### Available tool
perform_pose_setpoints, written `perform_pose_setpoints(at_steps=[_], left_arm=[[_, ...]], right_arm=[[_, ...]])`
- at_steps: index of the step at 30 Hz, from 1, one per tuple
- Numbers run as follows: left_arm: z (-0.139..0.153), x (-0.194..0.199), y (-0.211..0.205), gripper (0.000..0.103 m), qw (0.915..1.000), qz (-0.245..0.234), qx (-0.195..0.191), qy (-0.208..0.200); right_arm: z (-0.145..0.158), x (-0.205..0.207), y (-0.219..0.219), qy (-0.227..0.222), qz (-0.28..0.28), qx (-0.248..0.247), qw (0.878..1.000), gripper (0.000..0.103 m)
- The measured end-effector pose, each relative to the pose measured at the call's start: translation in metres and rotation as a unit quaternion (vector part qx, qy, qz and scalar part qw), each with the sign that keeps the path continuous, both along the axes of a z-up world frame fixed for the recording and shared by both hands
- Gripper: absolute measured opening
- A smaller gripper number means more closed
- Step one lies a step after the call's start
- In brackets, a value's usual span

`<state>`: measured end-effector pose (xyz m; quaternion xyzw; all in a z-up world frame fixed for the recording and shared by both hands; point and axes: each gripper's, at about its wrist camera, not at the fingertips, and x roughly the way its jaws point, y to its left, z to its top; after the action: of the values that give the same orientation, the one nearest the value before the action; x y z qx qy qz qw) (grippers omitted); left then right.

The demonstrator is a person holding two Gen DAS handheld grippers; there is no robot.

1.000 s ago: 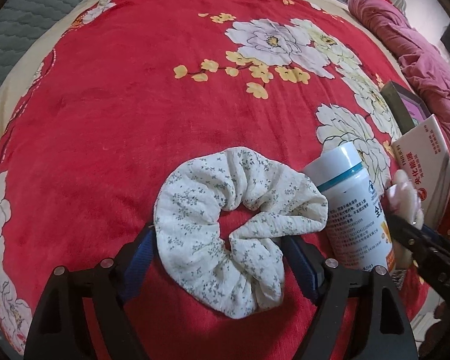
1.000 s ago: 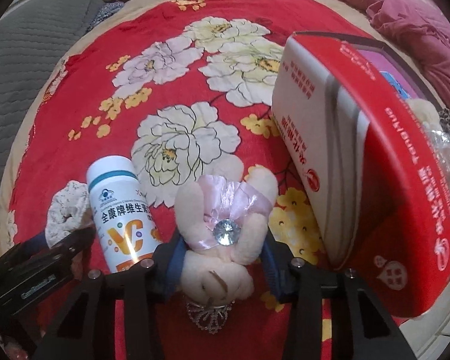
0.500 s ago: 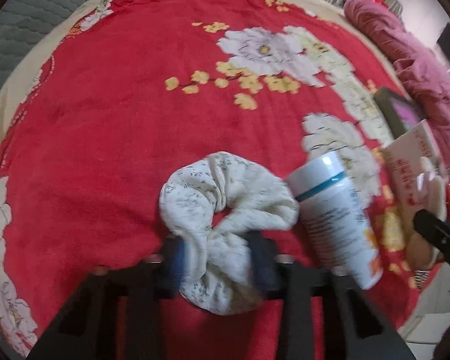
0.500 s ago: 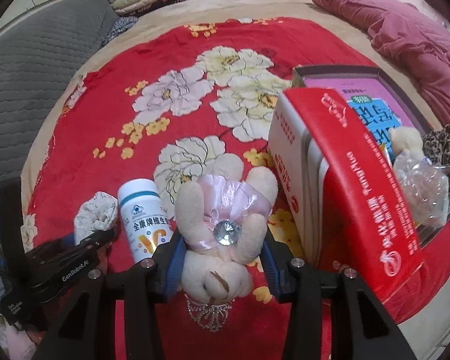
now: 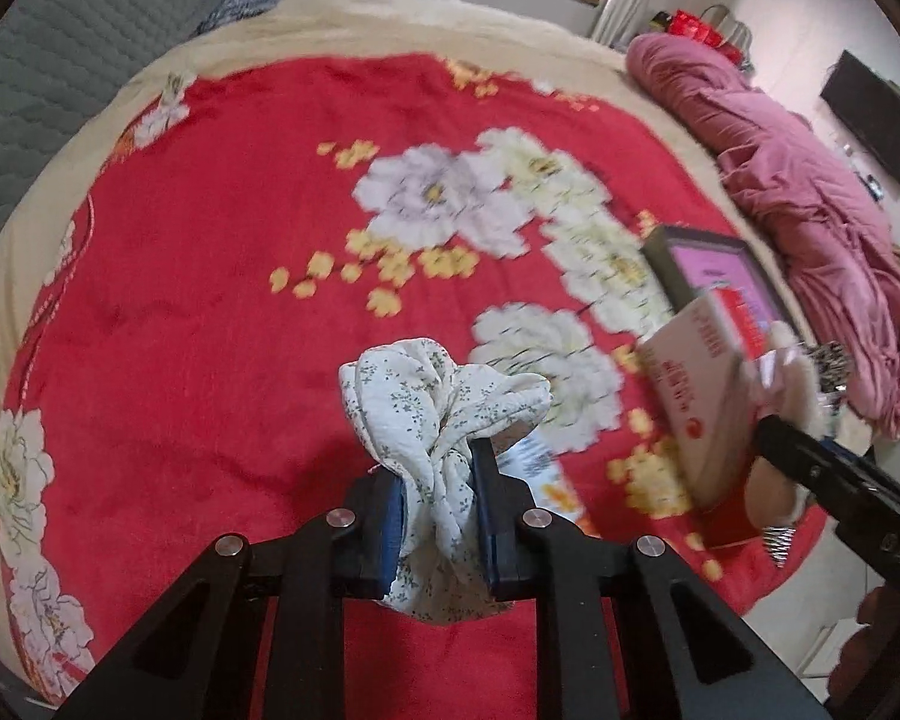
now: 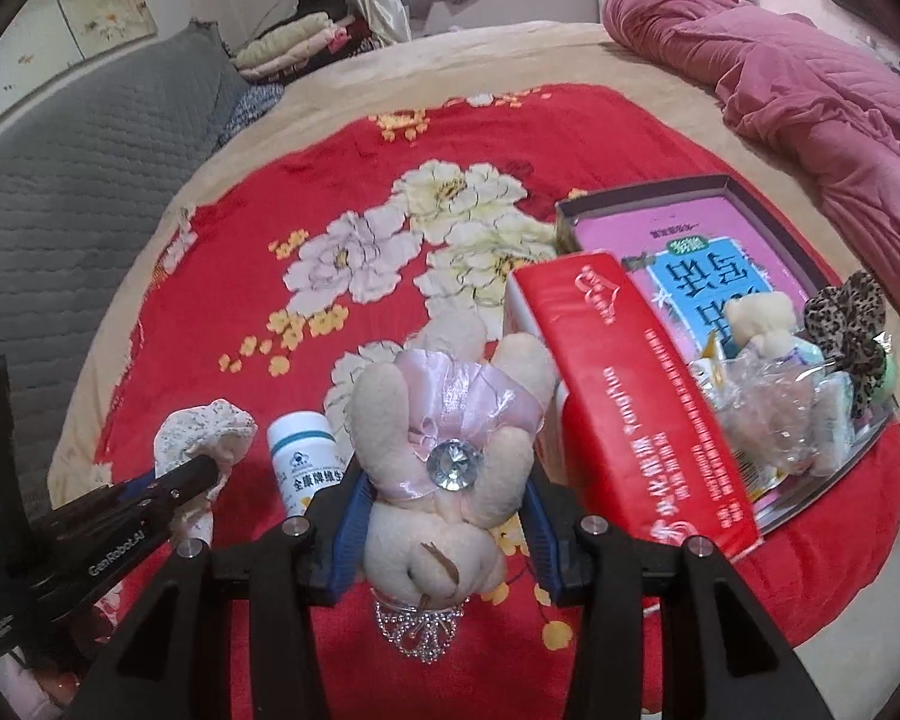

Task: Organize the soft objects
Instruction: 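Lift the bunny plush with the right tool while the left tool lifts the scrunchie, then carry the bunny plush and white scrunchie over the pink tray with both tools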

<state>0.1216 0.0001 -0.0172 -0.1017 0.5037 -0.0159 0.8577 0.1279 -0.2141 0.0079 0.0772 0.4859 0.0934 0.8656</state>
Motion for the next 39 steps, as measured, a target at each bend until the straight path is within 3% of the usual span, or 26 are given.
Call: perform_pose_setpoints(at_steps=[6, 14, 26, 39], left_arm=[[0.045, -0.007, -0.034, 0.020, 0.9988, -0.032, 0.000, -0.038], [0.074, 0.001, -0.099, 0.020, 0.9951, -0.079, -0.004, -0.058], [0.076, 0.028, -0.220, 0.020, 0.9863, -0.157, -0.014, -0.050], [0.073, 0.047, -0.307, 0.020, 0.9751, -0.217, -0.011, -0.044]], right_arm=[[0.023, -0.007, -0.026, -0.025, -0.014, 0.015, 0.999, 0.046], [0.051, -0.011, -0.096, -0.059, -0.064, 0.023, 0.996, 0.046], [0.063, -0.014, -0.231, -0.077, -0.152, -0.007, 0.985, 0.046], [0.057, -0.022, -0.279, -0.078, -0.176, -0.004, 0.981, 0.046]])
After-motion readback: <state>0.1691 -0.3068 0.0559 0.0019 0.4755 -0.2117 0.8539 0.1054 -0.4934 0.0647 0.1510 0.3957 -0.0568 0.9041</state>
